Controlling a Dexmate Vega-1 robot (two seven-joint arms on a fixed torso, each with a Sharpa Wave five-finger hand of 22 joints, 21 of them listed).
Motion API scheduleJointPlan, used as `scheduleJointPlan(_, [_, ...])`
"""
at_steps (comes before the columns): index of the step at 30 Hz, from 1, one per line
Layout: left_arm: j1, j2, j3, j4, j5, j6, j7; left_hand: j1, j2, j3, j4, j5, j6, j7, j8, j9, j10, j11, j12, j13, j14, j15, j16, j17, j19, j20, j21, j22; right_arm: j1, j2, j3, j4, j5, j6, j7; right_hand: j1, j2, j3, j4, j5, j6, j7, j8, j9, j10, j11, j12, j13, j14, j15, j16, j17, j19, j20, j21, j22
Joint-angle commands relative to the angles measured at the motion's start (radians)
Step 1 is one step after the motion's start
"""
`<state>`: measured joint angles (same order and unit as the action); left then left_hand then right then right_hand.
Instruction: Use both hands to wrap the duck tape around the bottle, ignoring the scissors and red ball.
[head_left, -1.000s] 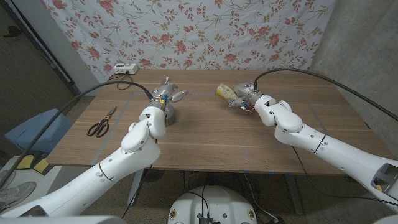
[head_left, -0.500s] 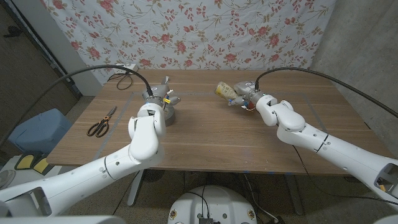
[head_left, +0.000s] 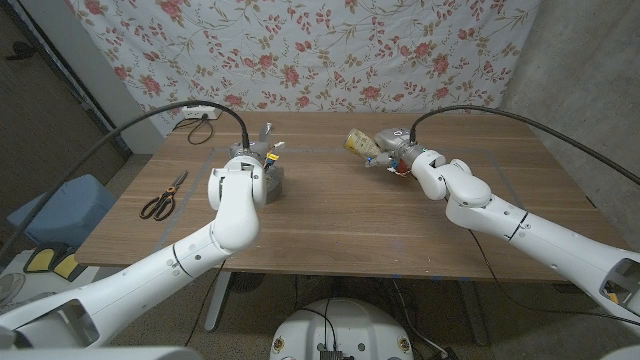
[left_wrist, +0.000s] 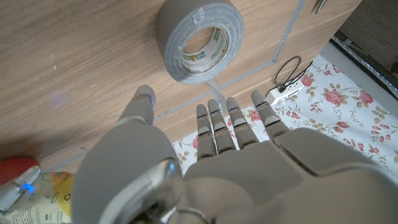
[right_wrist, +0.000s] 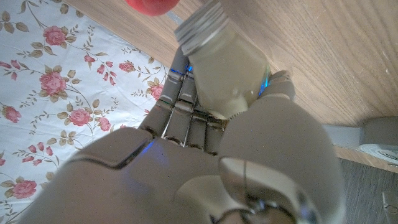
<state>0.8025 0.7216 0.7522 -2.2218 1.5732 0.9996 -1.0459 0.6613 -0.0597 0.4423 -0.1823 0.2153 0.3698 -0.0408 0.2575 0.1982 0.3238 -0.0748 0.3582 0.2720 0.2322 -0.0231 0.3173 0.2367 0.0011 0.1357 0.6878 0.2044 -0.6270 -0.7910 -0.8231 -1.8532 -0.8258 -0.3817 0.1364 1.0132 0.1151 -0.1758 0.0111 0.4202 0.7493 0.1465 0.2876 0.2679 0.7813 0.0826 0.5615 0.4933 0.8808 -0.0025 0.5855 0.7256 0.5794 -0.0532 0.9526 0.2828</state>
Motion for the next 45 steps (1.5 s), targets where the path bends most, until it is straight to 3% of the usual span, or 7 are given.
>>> scheduleJointPlan(1, [0.062, -0.134, -0.124, 0.088, 0.224, -0.232, -0.257, 0.019, -0.003, -0.008, 0.004, 0.006, 0.012, -0.004, 0.005, 0.003, 0.009, -0.006, 0.000, 0.003, -0.003, 0.000, -0.003, 0.002, 0.004, 0.001, -0.003, 0.002, 0.023, 0.010, -0.005, 0.029, 0.022, 0.031, -0.006, 0.058, 0.062, 0.312, 0.135, -0.006, 0.258, -0.167, -0.001, 0.005, 0.267, -0.137, 0.108, 0.005, 0.122, -0.205, 0.010, 0.060, -0.005, -0.026, 0.008, 0.000])
scheduleJointPlan(9, [0.088, -0.202, -0.178, 0.135, 0.292, -0.322, -0.246, 0.029, -0.012, -0.025, 0.017, 0.006, -0.005, -0.006, -0.007, 0.004, -0.007, -0.007, -0.006, 0.006, -0.026, -0.003, -0.013, 0.001, 0.007, -0.005, -0.004, 0.000, 0.038, 0.016, -0.009, 0.052, 0.039, 0.055, -0.004, 0.059, 0.062, 0.312, 0.135, -0.011, 0.263, -0.165, -0.006, 0.008, 0.266, -0.134, 0.106, 0.006, 0.124, -0.204, 0.011, 0.069, -0.010, -0.027, 0.018, -0.003])
scheduleJointPlan(14, [0.098, -0.231, -0.210, 0.166, 0.263, -0.350, -0.215, 0.039, -0.014, -0.032, 0.021, 0.007, -0.027, -0.007, -0.019, 0.005, -0.020, -0.009, -0.012, 0.007, -0.030, -0.010, -0.016, -0.002, 0.011, -0.016, -0.004, -0.001, 0.041, 0.016, -0.008, 0.059, 0.049, 0.070, -0.015, 0.060, 0.060, 0.312, 0.134, -0.013, 0.263, -0.164, -0.009, 0.010, 0.267, -0.129, 0.106, 0.007, 0.123, -0.203, 0.011, 0.073, -0.013, -0.026, 0.023, -0.004])
scheduleJointPlan(19, [0.082, -0.244, -0.200, 0.209, 0.270, -0.387, -0.201, 0.048, -0.014, -0.043, 0.027, 0.009, -0.055, -0.005, -0.033, 0.005, -0.043, -0.007, -0.025, 0.006, -0.054, -0.011, -0.029, -0.008, -0.003, -0.018, -0.011, -0.002, 0.045, 0.015, -0.006, 0.064, 0.062, 0.085, -0.016, 0.062, 0.061, 0.313, 0.134, -0.015, 0.265, -0.162, -0.012, 0.012, 0.268, -0.130, 0.106, 0.009, 0.123, -0.204, 0.011, 0.078, -0.017, -0.026, 0.028, -0.007])
scheduleJointPlan(32, [0.047, -0.264, -0.177, 0.300, 0.227, -0.415, -0.140, 0.055, 0.004, -0.048, 0.036, 0.008, -0.043, -0.016, -0.030, 0.004, -0.036, -0.019, -0.027, 0.004, -0.051, -0.023, -0.028, -0.012, -0.008, -0.024, -0.014, -0.003, 0.055, 0.012, -0.006, 0.068, 0.080, 0.108, -0.006, 0.063, 0.060, 0.313, 0.134, -0.021, 0.271, -0.159, -0.018, 0.018, 0.270, -0.127, 0.108, 0.015, 0.122, -0.203, 0.012, 0.091, -0.031, -0.027, 0.038, -0.012])
scheduleJointPlan(42, [0.023, -0.246, -0.137, 0.334, 0.238, -0.434, -0.132, 0.106, 0.032, -0.057, 0.028, -0.004, 0.049, -0.036, -0.006, 0.002, 0.064, -0.057, 0.000, 0.001, 0.034, -0.062, 0.002, -0.019, 0.020, -0.028, -0.007, -0.005, 0.053, 0.014, -0.002, 0.068, 0.085, 0.125, -0.032, 0.067, 0.061, 0.316, 0.132, -0.025, 0.274, -0.160, -0.023, 0.022, 0.270, -0.126, 0.107, 0.017, 0.120, -0.204, 0.012, 0.101, -0.037, -0.027, 0.047, -0.017])
scheduleJointPlan(45, [0.026, -0.238, -0.128, 0.340, 0.241, -0.435, -0.106, 0.124, 0.042, -0.062, 0.029, -0.008, 0.092, -0.046, 0.006, 0.002, 0.117, -0.073, 0.018, 0.002, 0.076, -0.085, 0.021, -0.015, 0.043, -0.041, 0.001, -0.005, 0.058, 0.016, -0.004, 0.069, 0.087, 0.126, -0.024, 0.068, 0.061, 0.316, 0.132, -0.026, 0.274, -0.159, -0.025, 0.023, 0.274, -0.130, 0.108, 0.017, 0.120, -0.204, 0.012, 0.103, -0.039, -0.028, 0.049, -0.019])
